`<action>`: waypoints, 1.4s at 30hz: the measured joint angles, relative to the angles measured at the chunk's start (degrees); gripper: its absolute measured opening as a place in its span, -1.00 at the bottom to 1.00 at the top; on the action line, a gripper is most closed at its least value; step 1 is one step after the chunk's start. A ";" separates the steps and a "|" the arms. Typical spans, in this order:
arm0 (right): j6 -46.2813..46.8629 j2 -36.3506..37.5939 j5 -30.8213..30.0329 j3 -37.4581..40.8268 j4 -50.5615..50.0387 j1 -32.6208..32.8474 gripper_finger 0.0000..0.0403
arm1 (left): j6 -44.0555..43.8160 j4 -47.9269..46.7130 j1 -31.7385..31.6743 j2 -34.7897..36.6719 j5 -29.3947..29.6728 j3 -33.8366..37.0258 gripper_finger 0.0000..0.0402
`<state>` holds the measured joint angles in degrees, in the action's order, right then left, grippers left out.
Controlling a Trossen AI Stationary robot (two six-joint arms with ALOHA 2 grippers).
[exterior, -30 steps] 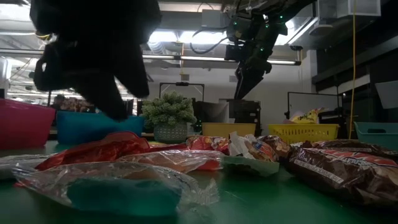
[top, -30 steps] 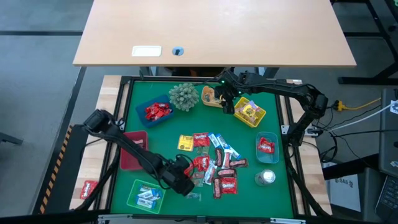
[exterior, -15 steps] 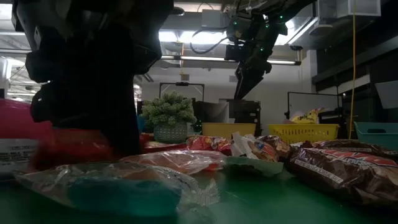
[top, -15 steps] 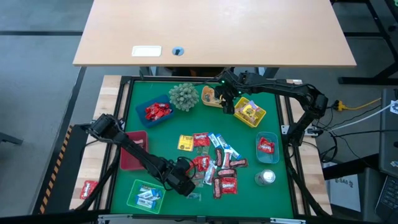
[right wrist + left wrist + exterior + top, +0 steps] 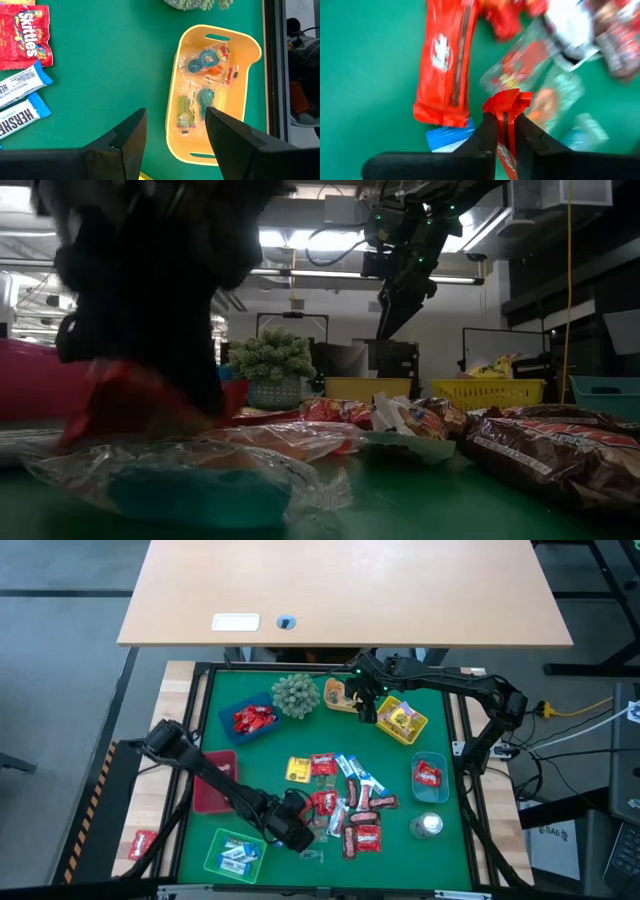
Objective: Sort candy
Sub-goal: Put the red chocolate into the blue bin
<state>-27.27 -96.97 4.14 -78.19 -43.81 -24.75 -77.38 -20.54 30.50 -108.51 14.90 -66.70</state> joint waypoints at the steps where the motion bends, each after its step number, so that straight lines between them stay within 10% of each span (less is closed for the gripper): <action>1: 0.00 0.00 0.01 0.00 0.01 -0.01 -0.01 | 0.01 -0.13 -0.37 1.11 0.03 0.00 -0.91; 15: -0.02 0.00 3.70 -0.02 0.31 0.00 -0.01 | 18.41 -19.23 -12.20 24.86 2.60 -0.02 -0.89; 26: 1.92 0.00 27.16 0.00 0.40 3.11 -0.01 | 27.06 -47.29 -24.82 32.71 24.19 -0.02 -0.89; 42: 1.88 0.00 13.92 0.00 7.58 19.11 -0.01 | 34.51 -51.87 -36.57 31.91 29.87 -0.02 -0.71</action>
<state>-25.39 -96.97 18.06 -78.19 -36.23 -5.65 -42.87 -72.41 -6.07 -76.60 44.76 -66.72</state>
